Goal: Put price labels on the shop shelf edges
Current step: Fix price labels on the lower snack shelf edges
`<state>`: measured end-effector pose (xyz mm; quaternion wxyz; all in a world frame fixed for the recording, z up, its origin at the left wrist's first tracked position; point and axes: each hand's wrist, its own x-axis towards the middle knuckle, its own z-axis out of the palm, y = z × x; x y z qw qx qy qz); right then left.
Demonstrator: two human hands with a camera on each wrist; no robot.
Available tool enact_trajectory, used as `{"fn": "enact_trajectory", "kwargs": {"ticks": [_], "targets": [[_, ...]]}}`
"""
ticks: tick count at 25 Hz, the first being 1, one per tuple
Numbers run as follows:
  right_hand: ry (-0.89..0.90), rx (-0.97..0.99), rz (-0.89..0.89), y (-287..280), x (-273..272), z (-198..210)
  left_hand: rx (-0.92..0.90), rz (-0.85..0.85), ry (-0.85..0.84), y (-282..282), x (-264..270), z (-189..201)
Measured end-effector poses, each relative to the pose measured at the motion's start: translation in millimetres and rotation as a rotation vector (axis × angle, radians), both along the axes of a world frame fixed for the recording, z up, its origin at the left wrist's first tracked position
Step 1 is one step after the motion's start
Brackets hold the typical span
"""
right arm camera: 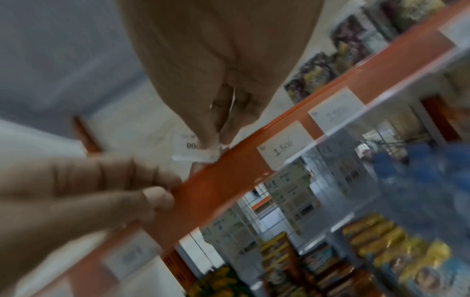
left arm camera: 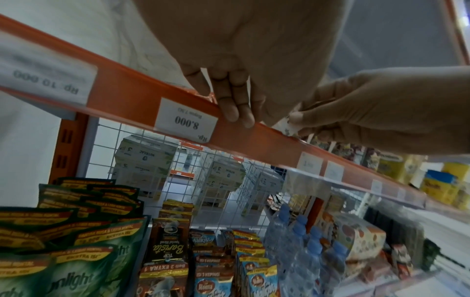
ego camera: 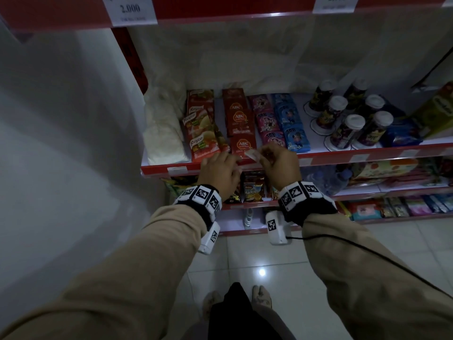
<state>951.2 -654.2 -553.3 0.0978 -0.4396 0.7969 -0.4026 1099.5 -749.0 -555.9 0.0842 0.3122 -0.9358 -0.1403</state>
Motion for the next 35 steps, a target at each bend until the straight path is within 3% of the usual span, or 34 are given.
{"fn": "enact_trajectory", "kwargs": {"ticks": [5,10,12,18,26,35], "targets": [[-0.502,-0.103,-0.046,-5.3,6.5,3.8,0.077,0.06,0.088,0.2,-3.1,2.8],[-0.687,-0.12,0.018,-6.3,16.4,3.1,0.114,0.113,0.125,-0.4,-5.9,4.6],[-0.628,-0.106,0.032,-5.6,16.8,1.7,0.117,0.118,0.136,-0.8,-5.8,3.6],[-0.121,-0.059,0.127,-1.6,5.7,5.3,0.087,0.109,0.147,-4.2,-3.3,6.2],[0.271,0.099,0.207,1.9,-2.2,6.9,0.071,0.085,0.131,-5.6,-2.0,12.0],[0.204,0.009,0.089,0.8,-5.5,3.9,0.151,0.071,0.213,-6.2,4.8,12.4]]}}
